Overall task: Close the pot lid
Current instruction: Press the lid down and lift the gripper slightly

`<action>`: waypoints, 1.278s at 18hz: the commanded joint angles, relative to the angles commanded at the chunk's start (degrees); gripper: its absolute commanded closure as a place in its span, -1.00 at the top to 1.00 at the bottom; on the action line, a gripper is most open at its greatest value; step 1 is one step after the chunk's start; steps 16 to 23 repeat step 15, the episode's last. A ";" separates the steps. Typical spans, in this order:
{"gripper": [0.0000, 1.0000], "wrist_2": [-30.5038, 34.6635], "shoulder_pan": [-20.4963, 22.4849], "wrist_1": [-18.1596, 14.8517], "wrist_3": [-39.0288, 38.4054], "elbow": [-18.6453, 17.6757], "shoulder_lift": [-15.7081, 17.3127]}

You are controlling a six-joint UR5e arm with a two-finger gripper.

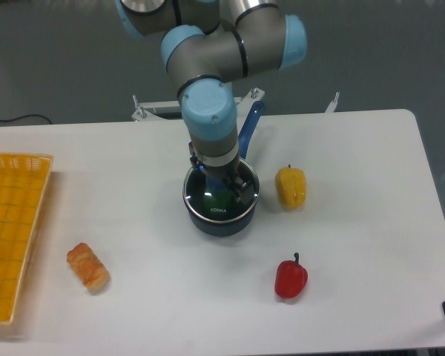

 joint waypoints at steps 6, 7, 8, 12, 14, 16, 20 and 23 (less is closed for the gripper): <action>1.00 -1.76 5.63 -0.61 5.88 1.15 4.22; 1.00 -1.67 6.33 -0.61 6.33 0.97 4.58; 1.00 -1.67 7.12 -0.61 6.50 1.06 4.93; 1.00 -1.58 9.32 -0.79 10.10 0.97 6.51; 1.00 -1.58 9.94 -1.14 12.03 0.97 7.04; 1.00 -1.58 10.46 -1.92 12.56 1.23 7.22; 1.00 -1.58 10.46 -1.92 12.56 1.23 7.22; 1.00 -1.58 10.46 -1.92 12.56 1.23 7.22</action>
